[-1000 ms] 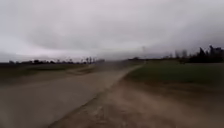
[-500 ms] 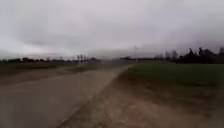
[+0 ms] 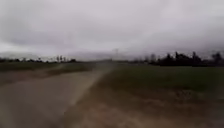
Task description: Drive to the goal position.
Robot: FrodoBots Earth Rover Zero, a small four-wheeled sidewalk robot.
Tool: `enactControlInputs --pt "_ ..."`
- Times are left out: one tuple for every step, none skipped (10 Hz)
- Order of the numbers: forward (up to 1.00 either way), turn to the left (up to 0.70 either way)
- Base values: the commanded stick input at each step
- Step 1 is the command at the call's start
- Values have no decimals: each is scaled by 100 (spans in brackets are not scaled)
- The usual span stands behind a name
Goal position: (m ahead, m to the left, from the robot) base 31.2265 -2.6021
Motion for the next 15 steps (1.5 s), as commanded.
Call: enactControlInputs --pt "85 0" --pt "85 0" --pt "85 18" --pt "85 27" --pt "85 34" --pt "85 34" --pt "85 34" --pt "85 34" --pt "85 34" --pt "85 34" --pt "85 34" --pt "85 34" --pt "85 34" --pt "85 34" --pt "85 34"
